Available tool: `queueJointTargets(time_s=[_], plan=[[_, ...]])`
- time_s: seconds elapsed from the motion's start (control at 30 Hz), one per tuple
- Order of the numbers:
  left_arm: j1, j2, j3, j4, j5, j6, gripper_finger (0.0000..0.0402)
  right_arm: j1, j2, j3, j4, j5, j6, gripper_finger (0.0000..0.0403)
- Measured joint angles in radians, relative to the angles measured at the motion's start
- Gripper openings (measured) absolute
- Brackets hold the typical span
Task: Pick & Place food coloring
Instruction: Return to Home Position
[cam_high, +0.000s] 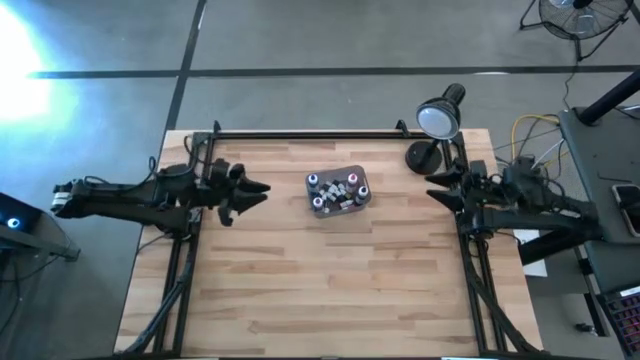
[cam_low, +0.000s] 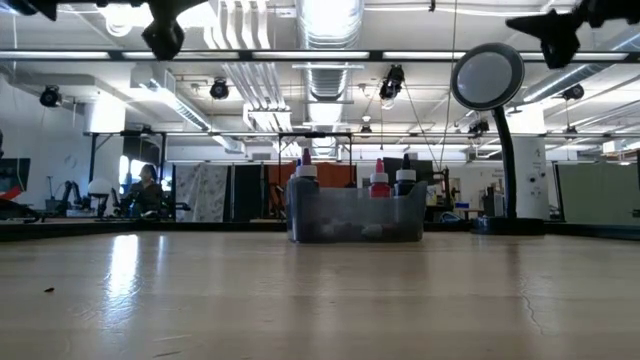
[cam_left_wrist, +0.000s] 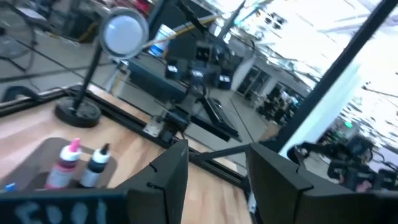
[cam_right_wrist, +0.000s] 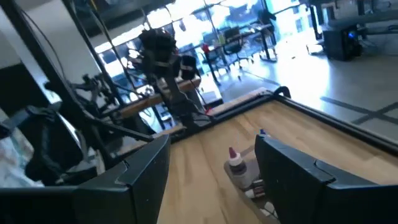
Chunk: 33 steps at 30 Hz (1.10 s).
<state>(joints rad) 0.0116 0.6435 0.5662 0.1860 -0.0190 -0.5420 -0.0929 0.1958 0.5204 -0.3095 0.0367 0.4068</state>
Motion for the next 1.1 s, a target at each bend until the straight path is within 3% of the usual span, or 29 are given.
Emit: queueJointTargets(time_s=[0.2,0.43,0.73,0.83,0.93,1.03,1.1], plan=[[0.000,-0.126,-0.116,-0.001,-0.029,-0.009,0.0138,0.000,-0.197,-0.134,-0.052,0.012,0.054,0.0228],[0.000,-0.238,-0.220,0.003,-0.036,-0.044,0.0138,0.001,-0.103,-0.204,-0.113,0.017,0.055,0.0228],[0.000,-0.256,-0.371,-0.002,-0.032,-0.046,0.0138,0.002,0.008,-0.330,-0.108,0.016,0.055,0.0228],[0.002,-0.260,-0.444,-0.001,-0.042,-0.046,0.0138,0.017,-0.043,-0.398,-0.109,0.016,0.055,0.0228],[0.000,-0.285,-0.542,0.003,-0.047,-0.046,0.0138,0.039,-0.108,-0.382,-0.118,0.012,0.057,0.0228],[-0.002,-0.321,-0.539,-0.209,-0.036,-0.046,0.0138,0.050,-0.193,-0.373,-0.119,0.015,0.056,0.0228],[-0.003,-0.324,-0.535,-0.213,0.014,-0.039,0.0138,0.052,-0.196,-0.372,-0.096,0.016,0.055,0.0228]])
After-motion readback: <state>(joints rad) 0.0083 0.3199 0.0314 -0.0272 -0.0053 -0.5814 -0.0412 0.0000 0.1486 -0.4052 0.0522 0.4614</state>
